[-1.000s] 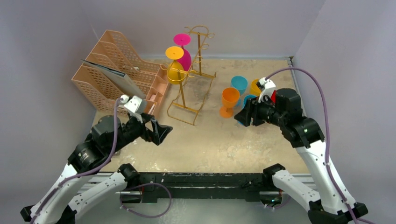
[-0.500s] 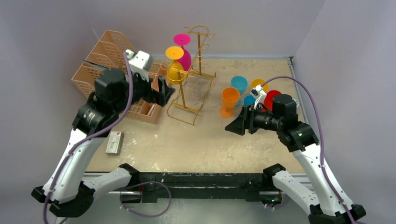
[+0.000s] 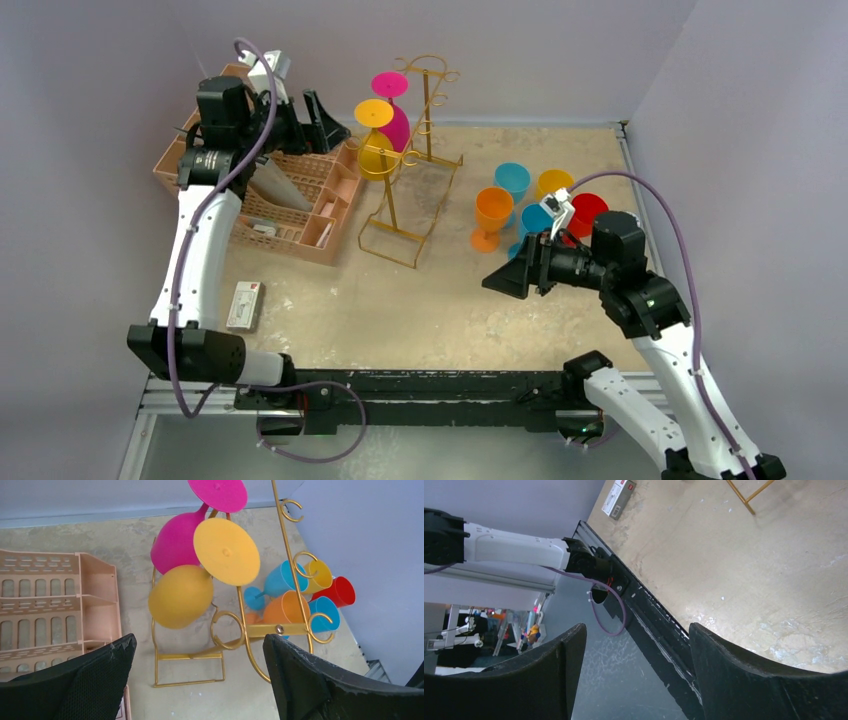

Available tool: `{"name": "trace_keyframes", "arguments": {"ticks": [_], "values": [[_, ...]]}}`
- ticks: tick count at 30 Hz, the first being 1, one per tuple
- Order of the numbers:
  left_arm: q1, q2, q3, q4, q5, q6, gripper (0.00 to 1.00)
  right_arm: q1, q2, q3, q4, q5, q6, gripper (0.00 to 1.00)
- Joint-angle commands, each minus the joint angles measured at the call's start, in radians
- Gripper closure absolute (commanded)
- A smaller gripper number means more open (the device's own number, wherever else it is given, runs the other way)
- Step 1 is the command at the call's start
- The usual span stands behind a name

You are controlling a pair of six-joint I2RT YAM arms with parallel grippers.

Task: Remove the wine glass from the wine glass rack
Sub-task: Pick up the wine glass from the wine rack.

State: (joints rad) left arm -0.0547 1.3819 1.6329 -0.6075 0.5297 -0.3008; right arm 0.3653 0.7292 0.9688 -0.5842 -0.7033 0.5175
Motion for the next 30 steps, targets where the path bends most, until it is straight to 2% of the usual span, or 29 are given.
{"name": "trace_keyframes", "arguments": {"ticks": [1, 7, 12, 19, 21, 25, 30], "values": [[0.034, 0.047, 0.058, 0.115, 0.102, -0.078, 0.05, -0.002, -0.020, -0.014, 0.020, -0.028, 0.020, 0.23], [0.041, 0.153, 0.075, 0.236, 0.212, -0.165, 0.09, -0.002, 0.003, -0.010, 0.025, -0.035, 0.034, 0.22], [0.043, 0.228, 0.123, 0.296, 0.234, -0.223, 0.14, -0.002, 0.019, -0.010, 0.045, -0.047, 0.053, 0.22], [0.044, 0.333, 0.166, 0.307, 0.300, -0.260, 0.31, -0.002, 0.022, -0.023, 0.053, -0.045, 0.061, 0.23], [0.043, 0.344, 0.162, 0.306, 0.305, -0.263, 0.39, -0.002, 0.025, -0.025, 0.052, -0.045, 0.062, 0.22], [0.043, 0.357, 0.145, 0.347, 0.331, -0.283, 0.45, -0.001, 0.031, -0.028, 0.052, -0.044, 0.063, 0.23], [0.043, 0.371, 0.153, 0.358, 0.358, -0.292, 0.60, -0.002, 0.036, -0.037, 0.057, -0.048, 0.072, 0.23]]}}
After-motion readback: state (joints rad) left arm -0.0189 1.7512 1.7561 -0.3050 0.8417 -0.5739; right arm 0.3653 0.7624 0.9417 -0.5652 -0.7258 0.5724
